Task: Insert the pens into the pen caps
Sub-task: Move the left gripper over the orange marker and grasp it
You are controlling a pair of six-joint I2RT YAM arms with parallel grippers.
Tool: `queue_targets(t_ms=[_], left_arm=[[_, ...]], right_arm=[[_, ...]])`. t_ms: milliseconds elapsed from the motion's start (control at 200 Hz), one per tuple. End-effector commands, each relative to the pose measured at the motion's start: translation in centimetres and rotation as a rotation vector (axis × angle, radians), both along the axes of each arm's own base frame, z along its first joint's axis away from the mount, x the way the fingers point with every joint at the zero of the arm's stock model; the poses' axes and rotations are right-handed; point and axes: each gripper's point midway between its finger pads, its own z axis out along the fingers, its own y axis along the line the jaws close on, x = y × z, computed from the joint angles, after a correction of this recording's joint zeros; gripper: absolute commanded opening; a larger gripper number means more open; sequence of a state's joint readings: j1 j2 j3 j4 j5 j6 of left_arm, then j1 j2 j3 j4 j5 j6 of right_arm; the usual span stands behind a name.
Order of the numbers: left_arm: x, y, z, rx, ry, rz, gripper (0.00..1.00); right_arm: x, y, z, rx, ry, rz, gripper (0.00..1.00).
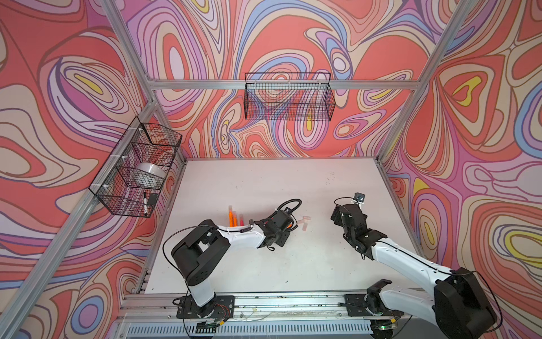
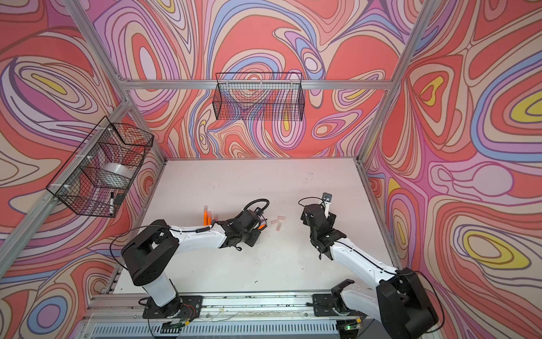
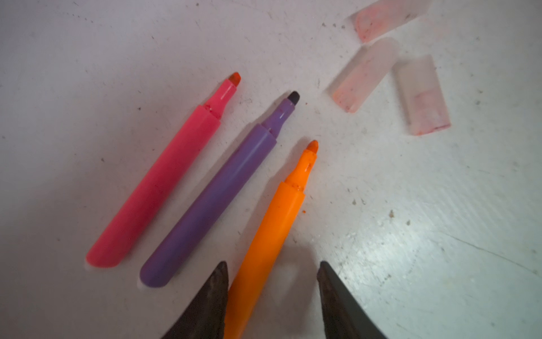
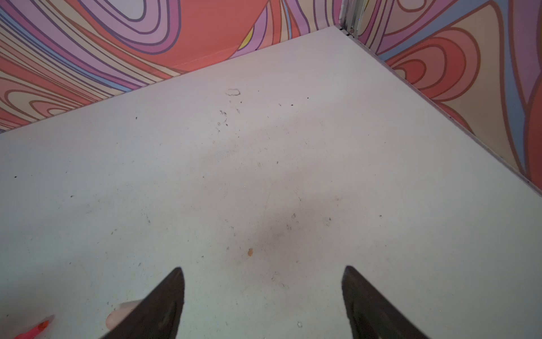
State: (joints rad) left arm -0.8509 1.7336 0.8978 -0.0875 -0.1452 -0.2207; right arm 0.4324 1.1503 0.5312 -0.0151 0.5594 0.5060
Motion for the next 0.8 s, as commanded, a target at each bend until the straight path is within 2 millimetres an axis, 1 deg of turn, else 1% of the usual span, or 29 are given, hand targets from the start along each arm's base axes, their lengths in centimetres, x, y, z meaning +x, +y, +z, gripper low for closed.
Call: queue_targets(t_ms=[0, 150, 220, 330, 451, 546, 651, 796], left_arm=[[-0.5, 0.2, -0.3, 0.016, 0.037, -0.012, 0.43], [-1.2, 0.4, -0.4, 0.001, 0.06, -0.011, 0.3], [-1.5, 0.6, -0.6, 0.002, 0.066, -0.008, 0.27], [-1.5, 1.0, -1.1, 0.019, 0.068, 0.005, 0.27], [-1.4, 1.2, -1.4, 0.036, 0.072, 0.012, 0.3], [-1.5, 1.3, -1.5, 0.04, 0.078, 0.016, 0.3], [-1.7, 1.3, -1.5, 0.038, 0.084, 0.014, 0.28], [-2.1, 1.2, -2.1, 0.04, 0.113, 0.0, 0.25]], right_arm=[[0.3, 0.0, 0.3, -0.003, -0.001, 0.0, 0.87], [0.4, 0.0, 0.3, -0.004, 0.0, -0.001, 0.87], [0.4, 0.0, 0.3, -0.004, -0.001, -0.002, 0.87], [0.4, 0.0, 0.3, -0.003, -0.001, -0.001, 0.87], [0.3, 0.1, 0.3, -0.005, 0.001, 0.001, 0.87], [0.3, 0.0, 0.3, -0.004, 0.001, 0.0, 0.87], [0.3, 0.0, 0.3, -0.004, -0.001, -0.001, 0.87], [0.3, 0.0, 0.3, -0.002, -0.002, -0.001, 0.87]])
